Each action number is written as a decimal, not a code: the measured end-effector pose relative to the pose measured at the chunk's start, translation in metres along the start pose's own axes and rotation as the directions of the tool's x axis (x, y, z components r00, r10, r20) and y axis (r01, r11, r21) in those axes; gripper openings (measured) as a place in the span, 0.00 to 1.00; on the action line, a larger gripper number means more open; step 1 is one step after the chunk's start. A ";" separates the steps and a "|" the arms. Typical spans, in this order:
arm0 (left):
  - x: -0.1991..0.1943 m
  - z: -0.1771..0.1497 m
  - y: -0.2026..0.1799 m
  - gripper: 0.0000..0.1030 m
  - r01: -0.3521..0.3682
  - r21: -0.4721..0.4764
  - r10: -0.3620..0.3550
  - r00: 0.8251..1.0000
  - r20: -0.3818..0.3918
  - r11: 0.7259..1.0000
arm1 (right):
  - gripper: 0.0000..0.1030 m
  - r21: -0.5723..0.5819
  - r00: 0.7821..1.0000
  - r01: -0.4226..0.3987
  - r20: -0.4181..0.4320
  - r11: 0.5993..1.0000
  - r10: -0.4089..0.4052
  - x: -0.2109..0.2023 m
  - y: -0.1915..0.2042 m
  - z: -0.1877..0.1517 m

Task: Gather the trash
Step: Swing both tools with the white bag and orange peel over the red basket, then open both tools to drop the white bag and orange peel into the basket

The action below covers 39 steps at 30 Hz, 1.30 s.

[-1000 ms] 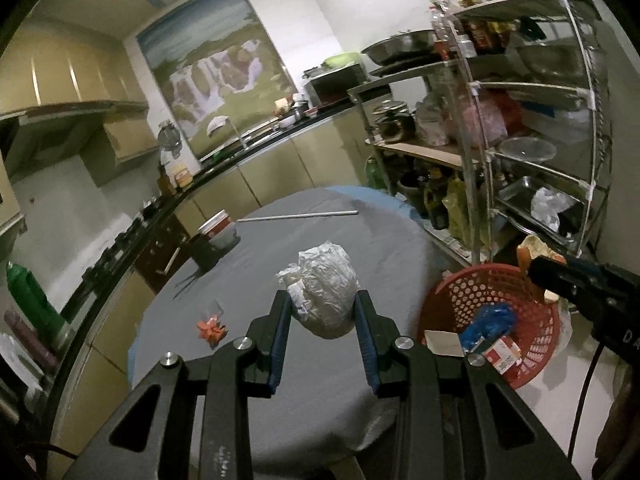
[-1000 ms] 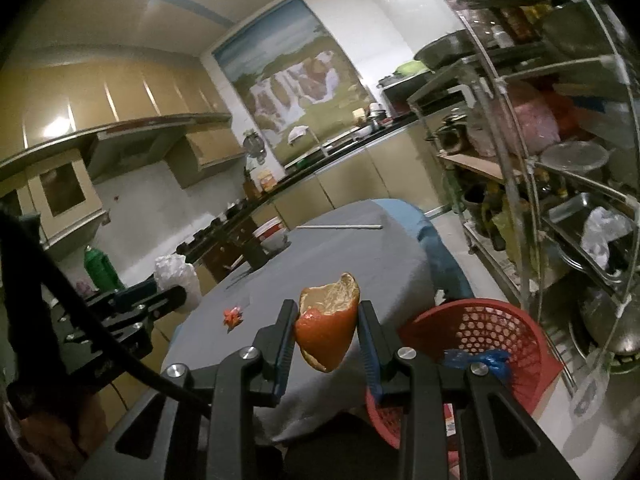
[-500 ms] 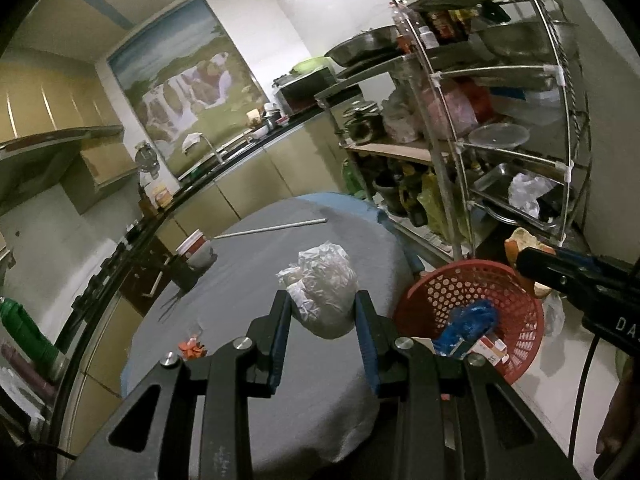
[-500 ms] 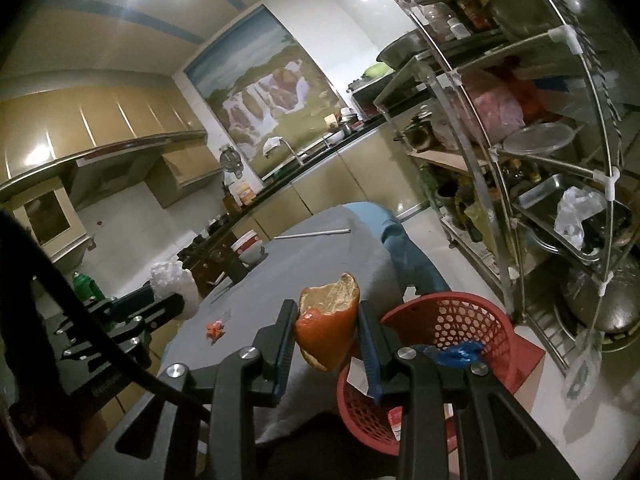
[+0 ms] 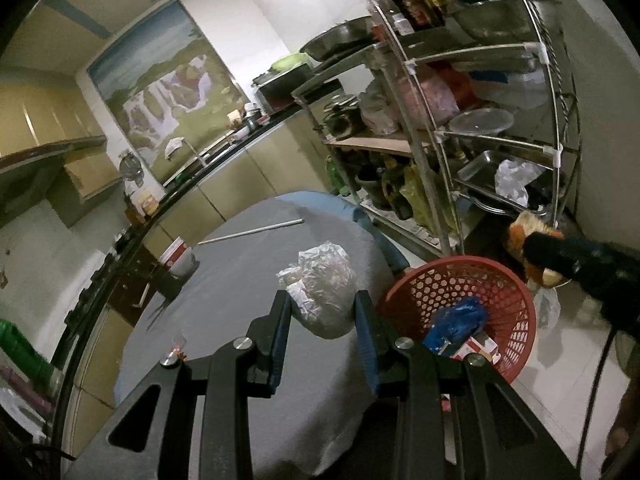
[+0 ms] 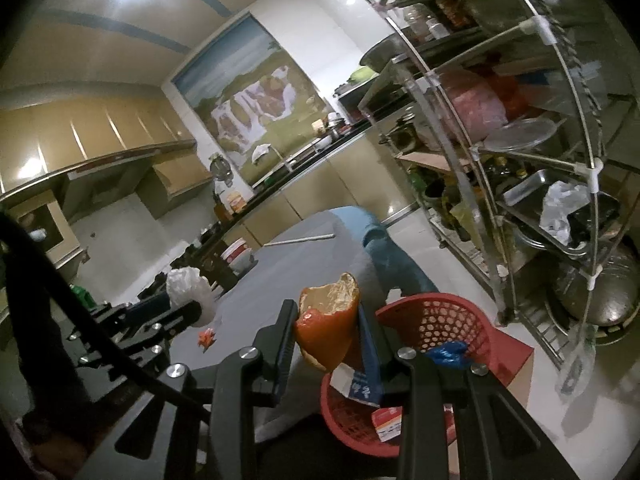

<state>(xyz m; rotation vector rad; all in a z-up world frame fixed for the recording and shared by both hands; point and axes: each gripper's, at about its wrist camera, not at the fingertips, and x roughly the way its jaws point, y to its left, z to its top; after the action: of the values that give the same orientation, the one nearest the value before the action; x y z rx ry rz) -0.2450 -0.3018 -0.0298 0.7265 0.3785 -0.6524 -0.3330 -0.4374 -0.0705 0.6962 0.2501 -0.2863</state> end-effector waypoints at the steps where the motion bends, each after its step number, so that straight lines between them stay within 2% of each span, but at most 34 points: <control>1: 0.007 0.003 -0.004 0.33 0.018 0.006 -0.018 1.000 -0.007 1.000 | 0.32 0.001 1.000 0.004 0.005 1.000 -0.004 -0.001 -0.003 0.003; 5: 0.037 0.015 -0.013 0.33 0.111 -0.031 -0.112 0.992 -0.053 0.993 | 0.32 0.014 1.000 0.021 0.023 1.000 -0.021 -0.005 -0.015 0.015; 9: 0.065 0.025 -0.011 0.33 0.225 -0.106 -0.235 0.968 -0.090 0.969 | 0.32 0.043 0.998 0.050 0.035 0.998 -0.052 -0.005 -0.031 0.024; 12: 0.081 0.020 -0.010 0.33 0.275 -0.122 -0.288 0.952 -0.105 0.954 | 0.32 0.085 0.998 0.063 -0.002 0.994 -0.063 0.006 -0.046 0.022; 15: 0.099 0.009 -0.010 0.33 0.337 -0.149 -0.358 0.923 -0.142 0.930 | 0.32 0.129 0.995 0.082 -0.066 0.988 -0.074 0.026 -0.059 0.011; 17: 0.107 0.003 -0.010 0.33 0.356 -0.147 -0.377 0.912 -0.162 0.923 | 0.32 0.163 0.991 0.092 -0.110 0.982 -0.074 0.041 -0.067 0.003; 21: 0.123 -0.007 -0.010 0.35 0.432 -0.163 -0.458 0.869 -0.191 0.887 | 0.32 0.213 0.975 0.117 -0.209 0.970 -0.071 0.074 -0.077 -0.014; 23: 0.127 -0.010 -0.010 0.35 0.453 -0.164 -0.479 0.856 -0.194 0.876 | 0.34 0.223 0.966 0.134 -0.246 0.966 -0.077 0.088 -0.079 -0.020; 25: 0.132 -0.013 -0.011 0.37 0.484 -0.161 -0.509 0.837 -0.201 0.860 | 0.34 0.247 0.961 0.155 -0.264 0.957 -0.087 0.097 -0.083 -0.024; 26: 0.133 -0.014 -0.011 0.43 0.493 -0.158 -0.516 0.832 -0.203 0.856 | 0.35 0.258 0.957 0.164 -0.277 0.952 -0.090 0.101 -0.085 -0.025; 27: 0.134 -0.016 -0.010 0.53 0.499 -0.153 -0.521 0.829 -0.202 0.853 | 0.35 0.267 0.953 0.171 -0.291 0.949 -0.090 0.105 -0.086 -0.026; 29: 0.132 -0.019 -0.004 0.62 0.512 -0.153 -0.533 0.827 -0.180 0.846 | 0.38 0.276 0.944 0.207 -0.309 0.939 -0.117 0.111 -0.089 -0.027; 30: 0.130 -0.020 0.000 0.62 0.518 -0.154 -0.539 0.826 -0.168 0.841 | 0.46 0.284 0.941 0.221 -0.313 0.933 -0.128 0.112 -0.091 -0.027; 31: 0.130 -0.021 0.004 0.62 0.523 -0.154 -0.544 0.824 -0.159 0.838 | 0.64 0.300 0.940 0.228 -0.317 0.926 -0.129 0.113 -0.093 -0.027; 32: 0.130 -0.021 0.008 0.62 0.524 -0.157 -0.545 0.824 -0.155 0.837 | 0.67 0.309 0.940 0.229 -0.315 0.923 -0.129 0.113 -0.093 -0.027; 34: 0.131 -0.025 0.021 0.62 0.509 -0.181 -0.535 0.833 -0.141 0.841 | 0.67 0.308 0.948 0.239 -0.281 0.921 -0.152 0.110 -0.091 -0.024; 37: 0.136 -0.037 0.049 0.62 0.477 -0.242 -0.516 0.846 -0.133 0.845 | 0.67 0.245 0.955 0.226 -0.247 0.943 -0.165 0.111 -0.075 -0.016; 39: 0.139 -0.050 0.072 0.63 0.439 -0.292 -0.491 0.861 -0.132 0.850 | 0.67 0.212 0.959 0.215 -0.231 0.953 -0.165 0.113 -0.062 -0.012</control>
<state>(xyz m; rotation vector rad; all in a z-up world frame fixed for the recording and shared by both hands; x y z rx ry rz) -0.0986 -0.2826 -0.1031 0.4524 0.8308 -0.9737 -0.2499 -0.4942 -0.1522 0.9410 0.4943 -0.4322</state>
